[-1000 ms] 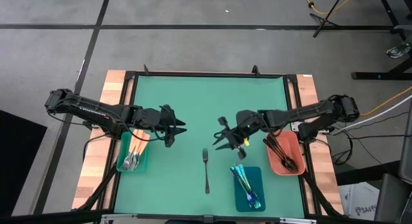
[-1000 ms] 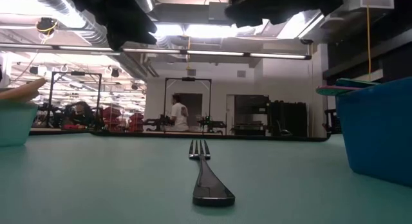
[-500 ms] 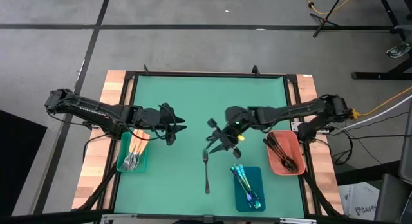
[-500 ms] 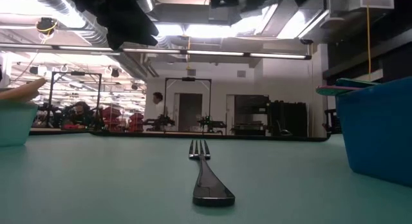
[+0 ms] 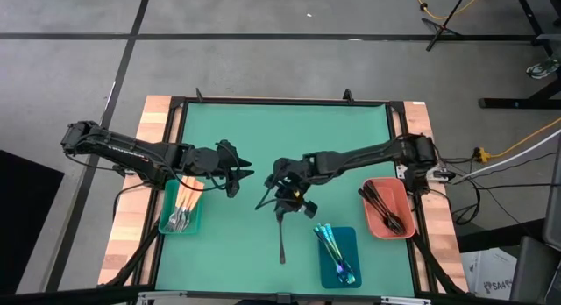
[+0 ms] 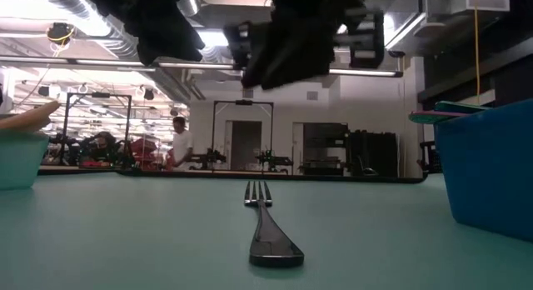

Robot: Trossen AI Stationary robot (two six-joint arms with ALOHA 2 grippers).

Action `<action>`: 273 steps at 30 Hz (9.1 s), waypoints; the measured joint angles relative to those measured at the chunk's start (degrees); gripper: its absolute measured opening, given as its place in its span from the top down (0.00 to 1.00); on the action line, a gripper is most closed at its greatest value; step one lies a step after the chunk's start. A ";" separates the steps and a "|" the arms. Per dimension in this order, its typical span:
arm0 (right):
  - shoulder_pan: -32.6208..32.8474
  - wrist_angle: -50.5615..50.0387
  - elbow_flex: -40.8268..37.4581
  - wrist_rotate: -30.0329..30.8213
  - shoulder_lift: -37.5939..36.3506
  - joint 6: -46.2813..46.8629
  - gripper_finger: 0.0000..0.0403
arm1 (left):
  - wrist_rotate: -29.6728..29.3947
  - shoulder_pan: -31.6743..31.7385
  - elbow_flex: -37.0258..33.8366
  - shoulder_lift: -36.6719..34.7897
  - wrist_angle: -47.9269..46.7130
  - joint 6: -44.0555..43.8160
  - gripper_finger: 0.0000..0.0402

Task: Sort silverware by color (type)
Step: Put the black fork into the orange bin

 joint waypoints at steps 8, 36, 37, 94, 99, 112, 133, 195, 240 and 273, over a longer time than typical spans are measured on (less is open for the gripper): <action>3.14 0.68 -0.07 0.75 5.39 -6.83 0.79 | -0.01 0.00 0.02 0.00 -0.64 0.02 0.67; 5.09 3.04 0.46 2.68 11.50 -9.44 0.79 | -0.37 0.00 0.01 0.00 -1.45 0.06 0.67; 5.03 2.85 0.46 2.88 11.50 -9.44 0.79 | -0.38 0.06 0.02 0.00 -1.43 0.06 0.67; 3.26 -8.81 0.55 23.43 10.69 8.65 0.80 | -1.71 0.26 0.00 -0.02 -2.57 -0.07 0.67; 3.27 -9.04 0.53 22.89 10.69 8.61 0.88 | -1.73 0.26 0.00 -0.02 -2.57 -0.09 0.67; 3.19 -8.73 0.50 21.48 10.92 8.61 0.99 | -1.73 0.26 0.00 -0.02 -2.57 -0.09 0.67; 3.21 -14.08 0.17 22.17 5.74 9.92 1.00 | -3.05 0.26 0.00 -0.02 -0.69 -0.44 0.67; -1.20 -8.75 -2.40 36.84 -4.20 13.23 0.66 | -5.57 0.39 0.00 -0.02 -0.49 0.08 0.67; -3.28 -18.89 -1.97 25.35 8.96 24.38 0.78 | -7.04 0.37 0.00 -0.04 -1.06 0.06 0.67; -3.15 -18.31 -2.43 23.39 7.05 25.55 1.00 | -7.07 0.39 0.00 -0.04 -1.06 0.06 0.67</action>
